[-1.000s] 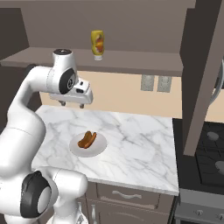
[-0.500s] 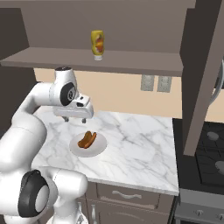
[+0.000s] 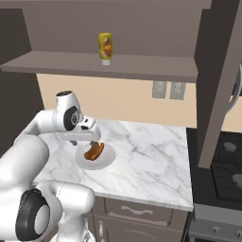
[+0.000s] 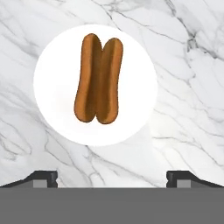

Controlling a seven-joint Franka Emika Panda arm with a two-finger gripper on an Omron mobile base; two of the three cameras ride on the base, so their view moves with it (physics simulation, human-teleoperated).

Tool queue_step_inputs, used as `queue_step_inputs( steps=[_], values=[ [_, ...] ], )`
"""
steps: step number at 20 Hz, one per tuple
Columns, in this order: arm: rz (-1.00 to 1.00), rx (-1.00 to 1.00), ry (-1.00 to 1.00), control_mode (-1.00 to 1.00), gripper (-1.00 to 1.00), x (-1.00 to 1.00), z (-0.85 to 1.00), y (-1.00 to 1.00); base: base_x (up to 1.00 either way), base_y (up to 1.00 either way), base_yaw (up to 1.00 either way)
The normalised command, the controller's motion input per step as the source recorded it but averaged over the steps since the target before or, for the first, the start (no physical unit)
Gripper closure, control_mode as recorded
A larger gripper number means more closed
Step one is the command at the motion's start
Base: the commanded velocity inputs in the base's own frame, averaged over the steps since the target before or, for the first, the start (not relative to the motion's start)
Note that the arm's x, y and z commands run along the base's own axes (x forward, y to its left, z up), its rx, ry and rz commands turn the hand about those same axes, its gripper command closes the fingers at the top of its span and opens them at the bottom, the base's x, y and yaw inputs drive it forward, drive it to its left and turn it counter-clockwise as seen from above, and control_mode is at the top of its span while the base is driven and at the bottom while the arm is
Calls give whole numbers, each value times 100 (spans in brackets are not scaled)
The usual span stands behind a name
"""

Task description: Move the hot dog bun to the plate on the dining table and place the condiment next to that plate. Then navigate to the fridge and take the sausage and place it on the plate as well.

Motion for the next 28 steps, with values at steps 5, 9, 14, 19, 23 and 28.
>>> queue_step_inputs(
  steps=[5,9,14,19,23,28],
  values=[
    [0,0,0,-100,-100,29,-38,0,0,0,0],
    [0,0,0,-100,-100,48,-29,0,0,0,0],
    [-1,0,0,-100,-100,58,-25,0,0,0,0],
    [-1,0,0,-100,-100,45,-26,0,0,0,0],
    [-4,0,0,-100,-100,17,-30,0,0,0,0],
    [-5,0,0,-100,-100,8,-35,0,0,0,0]
  ],
)
